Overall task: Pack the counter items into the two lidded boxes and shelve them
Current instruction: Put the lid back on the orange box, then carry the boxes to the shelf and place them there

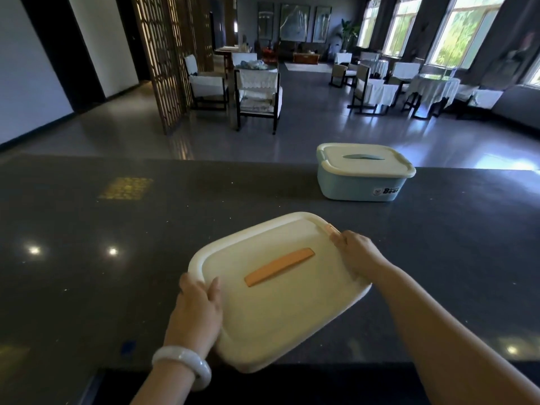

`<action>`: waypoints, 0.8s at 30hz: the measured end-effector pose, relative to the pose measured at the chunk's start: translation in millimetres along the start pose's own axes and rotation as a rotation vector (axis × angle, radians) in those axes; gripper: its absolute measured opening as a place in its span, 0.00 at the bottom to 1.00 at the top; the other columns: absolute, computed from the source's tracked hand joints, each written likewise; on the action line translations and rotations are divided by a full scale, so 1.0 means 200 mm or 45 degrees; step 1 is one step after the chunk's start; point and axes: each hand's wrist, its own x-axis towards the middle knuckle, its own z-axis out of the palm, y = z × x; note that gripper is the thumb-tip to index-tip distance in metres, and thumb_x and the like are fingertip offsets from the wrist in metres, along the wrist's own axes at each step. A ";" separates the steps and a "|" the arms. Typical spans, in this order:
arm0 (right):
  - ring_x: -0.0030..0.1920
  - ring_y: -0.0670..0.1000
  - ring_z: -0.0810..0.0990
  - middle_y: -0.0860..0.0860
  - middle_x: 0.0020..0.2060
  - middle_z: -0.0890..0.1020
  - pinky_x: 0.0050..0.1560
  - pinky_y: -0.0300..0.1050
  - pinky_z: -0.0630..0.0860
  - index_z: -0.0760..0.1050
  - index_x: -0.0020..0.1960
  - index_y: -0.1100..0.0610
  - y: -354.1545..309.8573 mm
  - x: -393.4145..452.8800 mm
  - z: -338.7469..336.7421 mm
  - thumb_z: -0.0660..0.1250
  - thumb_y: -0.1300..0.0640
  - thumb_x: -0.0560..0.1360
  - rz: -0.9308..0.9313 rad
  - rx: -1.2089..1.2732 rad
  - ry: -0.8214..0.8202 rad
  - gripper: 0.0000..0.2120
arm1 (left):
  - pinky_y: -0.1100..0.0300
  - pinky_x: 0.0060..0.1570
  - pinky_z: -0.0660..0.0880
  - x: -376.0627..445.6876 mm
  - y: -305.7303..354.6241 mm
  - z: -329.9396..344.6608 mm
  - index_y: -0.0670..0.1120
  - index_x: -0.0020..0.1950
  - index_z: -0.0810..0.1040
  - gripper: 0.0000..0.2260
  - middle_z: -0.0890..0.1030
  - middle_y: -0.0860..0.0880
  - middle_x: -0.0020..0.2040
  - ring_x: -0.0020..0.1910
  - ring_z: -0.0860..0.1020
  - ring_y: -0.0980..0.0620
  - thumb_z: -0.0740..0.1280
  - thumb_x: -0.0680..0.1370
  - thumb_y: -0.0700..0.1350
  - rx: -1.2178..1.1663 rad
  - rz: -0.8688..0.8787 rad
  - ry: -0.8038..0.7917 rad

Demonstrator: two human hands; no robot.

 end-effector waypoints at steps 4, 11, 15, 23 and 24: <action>0.45 0.52 0.74 0.53 0.49 0.77 0.45 0.47 0.67 0.74 0.53 0.57 0.03 0.00 0.03 0.52 0.39 0.80 0.046 0.072 -0.020 0.23 | 0.53 0.39 0.68 0.06 0.00 0.00 0.46 0.52 0.60 0.13 0.73 0.46 0.42 0.37 0.73 0.44 0.53 0.82 0.56 -0.007 0.065 0.052; 0.40 0.50 0.75 0.52 0.41 0.78 0.36 0.46 0.67 0.74 0.46 0.59 0.13 -0.22 0.06 0.53 0.36 0.78 0.166 0.267 0.065 0.26 | 0.54 0.35 0.67 0.22 -0.02 -0.08 0.46 0.65 0.64 0.26 0.74 0.47 0.42 0.37 0.74 0.48 0.54 0.78 0.66 0.010 0.009 -0.149; 0.36 0.50 0.75 0.52 0.39 0.79 0.33 0.44 0.68 0.74 0.46 0.61 0.19 -0.40 0.09 0.59 0.40 0.77 0.291 0.412 0.133 0.23 | 0.52 0.41 0.68 0.21 -0.09 -0.06 0.41 0.56 0.72 0.32 0.77 0.43 0.43 0.39 0.75 0.46 0.50 0.76 0.69 0.116 0.050 -0.178; 0.37 0.55 0.80 0.60 0.44 0.83 0.38 0.50 0.77 0.79 0.47 0.63 0.35 -0.74 0.06 0.66 0.44 0.72 0.520 0.941 0.218 0.21 | 0.52 0.37 0.67 0.12 0.01 0.02 0.45 0.47 0.76 0.23 0.79 0.45 0.40 0.38 0.76 0.46 0.57 0.78 0.64 0.055 0.284 -0.165; 0.37 0.55 0.78 0.63 0.44 0.82 0.38 0.50 0.75 0.77 0.49 0.67 0.37 -0.76 0.05 0.67 0.45 0.72 0.534 0.991 0.253 0.23 | 0.53 0.36 0.68 0.10 0.03 0.04 0.45 0.45 0.77 0.22 0.79 0.44 0.39 0.37 0.77 0.46 0.59 0.77 0.64 0.025 0.282 -0.178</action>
